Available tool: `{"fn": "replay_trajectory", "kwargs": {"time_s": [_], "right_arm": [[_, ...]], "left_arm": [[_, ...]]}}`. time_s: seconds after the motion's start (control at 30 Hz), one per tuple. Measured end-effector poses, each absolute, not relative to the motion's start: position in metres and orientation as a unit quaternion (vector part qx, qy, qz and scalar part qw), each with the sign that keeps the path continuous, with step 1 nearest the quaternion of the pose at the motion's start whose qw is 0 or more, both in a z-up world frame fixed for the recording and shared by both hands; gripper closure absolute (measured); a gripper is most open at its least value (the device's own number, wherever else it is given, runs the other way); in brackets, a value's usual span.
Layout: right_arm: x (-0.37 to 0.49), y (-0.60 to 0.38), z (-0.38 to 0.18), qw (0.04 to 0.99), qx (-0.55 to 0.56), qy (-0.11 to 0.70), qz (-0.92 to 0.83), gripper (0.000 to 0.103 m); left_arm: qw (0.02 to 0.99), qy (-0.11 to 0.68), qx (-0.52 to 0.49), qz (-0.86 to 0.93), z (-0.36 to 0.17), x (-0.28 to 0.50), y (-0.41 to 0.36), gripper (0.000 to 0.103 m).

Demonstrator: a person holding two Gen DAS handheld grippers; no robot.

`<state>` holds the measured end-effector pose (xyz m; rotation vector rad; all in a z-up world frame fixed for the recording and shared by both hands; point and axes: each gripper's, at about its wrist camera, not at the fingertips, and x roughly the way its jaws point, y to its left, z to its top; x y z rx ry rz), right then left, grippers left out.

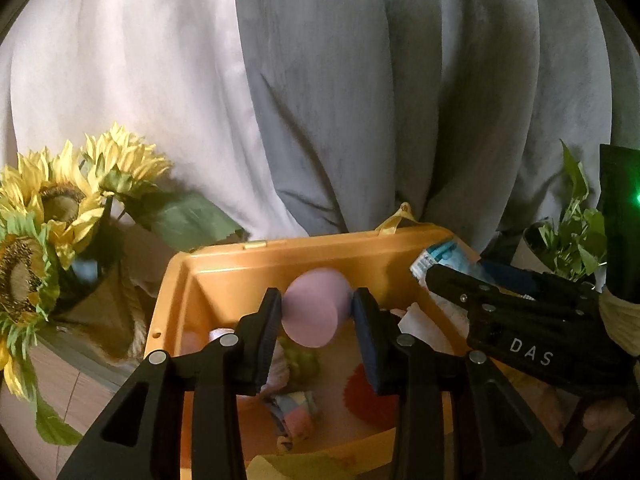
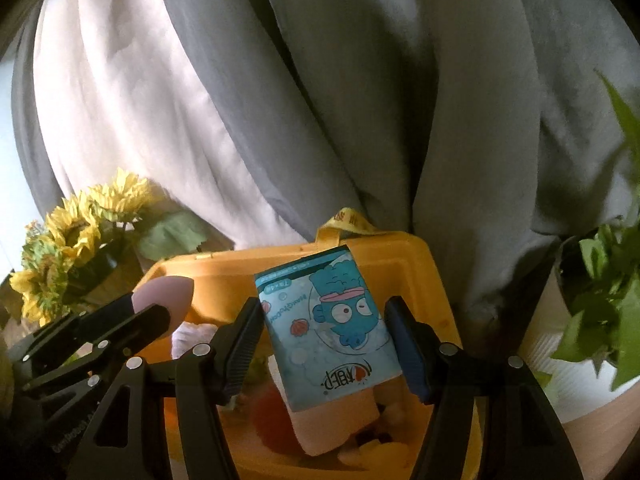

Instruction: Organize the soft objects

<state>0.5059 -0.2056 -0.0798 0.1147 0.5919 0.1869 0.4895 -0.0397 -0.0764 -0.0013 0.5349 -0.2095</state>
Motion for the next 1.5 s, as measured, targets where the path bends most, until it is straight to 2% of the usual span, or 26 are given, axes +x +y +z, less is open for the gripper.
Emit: {"fn": "replay_trajectory", "kwargs": {"time_s": [0.1, 0.77, 0.87, 0.93, 1.0, 1.07, 1.17, 1.5], "right_arm": [[0.51, -0.206, -0.083, 0.949, 0.057, 0.298, 0.09, 0.033], [0.446, -0.198, -0.044, 0.961, 0.032, 0.268, 0.066, 0.032], [0.428, -0.193, -0.035, 0.962, 0.028, 0.262, 0.065, 0.032], [0.416, -0.19, -0.03, 0.963, 0.027, 0.259, 0.063, 0.027], [0.403, -0.186, -0.025, 0.965, 0.027, 0.254, 0.059, 0.026], [0.39, -0.181, -0.02, 0.966, 0.026, 0.251, 0.055, 0.025], [0.371, -0.176, -0.016, 0.967, 0.028, 0.25, 0.05, 0.021], [0.292, -0.153, -0.01, 0.971, 0.037, 0.236, -0.01, 0.016]], "left_arm": [[0.96, 0.263, 0.003, -0.1, -0.077, 0.488, -0.039, 0.061], [0.973, 0.226, -0.009, -0.039, -0.031, 0.41, -0.018, 0.045], [0.975, 0.218, -0.008, -0.029, -0.023, 0.392, -0.013, 0.039], [0.976, 0.214, -0.008, -0.024, -0.017, 0.377, -0.008, 0.036], [0.977, 0.211, -0.006, -0.019, -0.012, 0.365, -0.004, 0.028], [0.978, 0.207, -0.003, -0.017, -0.009, 0.353, 0.0, 0.027], [0.979, 0.204, 0.001, -0.013, -0.004, 0.332, 0.009, 0.016], [0.979, 0.198, 0.024, -0.03, -0.002, 0.271, 0.031, 0.0]]}}
